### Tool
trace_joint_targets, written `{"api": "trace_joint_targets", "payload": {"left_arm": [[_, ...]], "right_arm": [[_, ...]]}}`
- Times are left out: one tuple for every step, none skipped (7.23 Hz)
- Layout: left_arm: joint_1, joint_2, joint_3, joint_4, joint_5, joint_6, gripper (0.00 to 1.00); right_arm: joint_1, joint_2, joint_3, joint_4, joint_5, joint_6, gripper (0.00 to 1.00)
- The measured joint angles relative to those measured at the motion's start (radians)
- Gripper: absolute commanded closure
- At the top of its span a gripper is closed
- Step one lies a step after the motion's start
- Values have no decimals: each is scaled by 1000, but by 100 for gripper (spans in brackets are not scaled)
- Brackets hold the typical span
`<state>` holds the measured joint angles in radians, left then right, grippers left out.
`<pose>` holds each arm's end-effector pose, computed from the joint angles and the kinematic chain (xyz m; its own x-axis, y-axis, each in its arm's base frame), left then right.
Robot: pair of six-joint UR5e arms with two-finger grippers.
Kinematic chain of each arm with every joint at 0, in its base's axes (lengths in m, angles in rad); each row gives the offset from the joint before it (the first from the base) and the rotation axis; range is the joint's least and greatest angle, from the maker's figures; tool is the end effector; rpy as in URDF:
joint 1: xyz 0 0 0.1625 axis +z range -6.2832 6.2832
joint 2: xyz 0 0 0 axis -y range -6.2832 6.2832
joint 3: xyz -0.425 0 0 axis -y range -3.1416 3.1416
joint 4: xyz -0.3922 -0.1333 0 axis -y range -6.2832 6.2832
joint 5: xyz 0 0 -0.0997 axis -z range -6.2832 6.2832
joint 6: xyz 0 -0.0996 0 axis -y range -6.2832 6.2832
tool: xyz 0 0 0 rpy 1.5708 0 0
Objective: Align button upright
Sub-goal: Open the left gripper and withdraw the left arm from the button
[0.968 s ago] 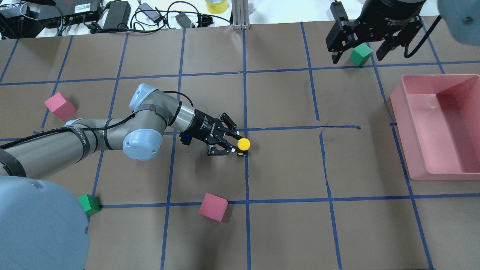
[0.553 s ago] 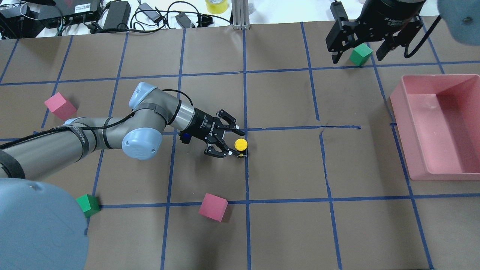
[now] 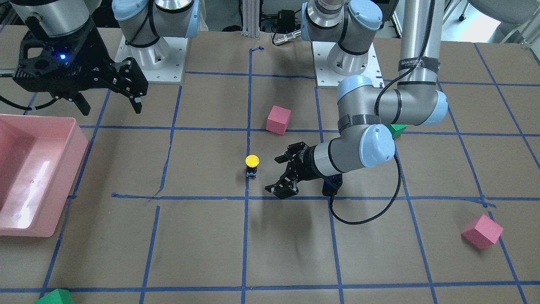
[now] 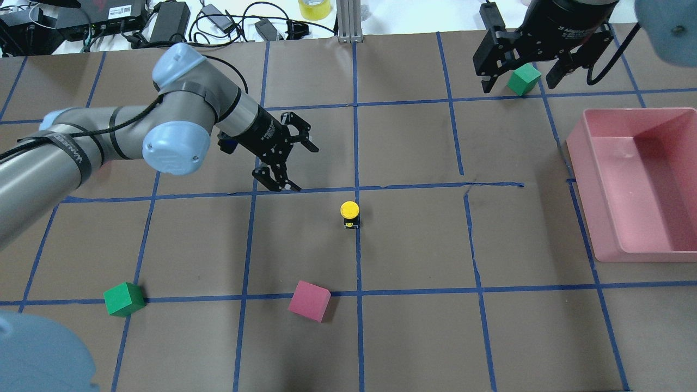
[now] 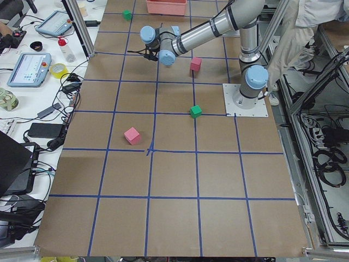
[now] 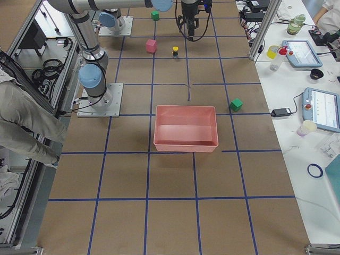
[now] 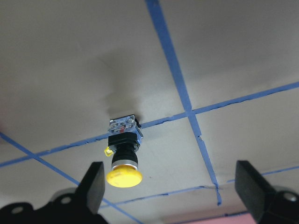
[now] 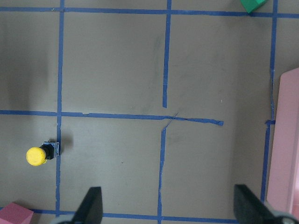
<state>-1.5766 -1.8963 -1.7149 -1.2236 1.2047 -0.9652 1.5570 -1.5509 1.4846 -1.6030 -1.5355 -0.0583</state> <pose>-0.1723 -0.5723 0.2832 -0.5364 -0.8378 0.1019 -0.7646 0.5335 0.3616 0.1298 -0.5106 0.5241 -0.9984 -0.0477 -0.0293 -0.0445 0.9940 -0.1002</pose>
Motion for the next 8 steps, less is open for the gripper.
{"api": "trace_joint_targets", "payload": {"left_arm": [[27,32,52,-66,113,186,0],[67,68,111,-153,191,383,0],[103,102,166,-232,244,588,0],[122,139,208,-278,270,782,0],[129,184,230,-319,290,908,0],[129,218,235,-349,304,962,0],[128,238,234,-363,309,985,0],[127,253,231,-368,309,996,0]], "right_arm": [[0,0,1,0,0,0,0],[0,0,1,0,0,0,0],[0,0,2,0,0,0,0],[0,-2,2,0,1,1,0],[1,-3,2,-2,2,1,0],[1,-5,2,-4,2,1,0],[1,-6,2,-7,1,2,0],[1,-6,2,-8,1,2,0]]}}
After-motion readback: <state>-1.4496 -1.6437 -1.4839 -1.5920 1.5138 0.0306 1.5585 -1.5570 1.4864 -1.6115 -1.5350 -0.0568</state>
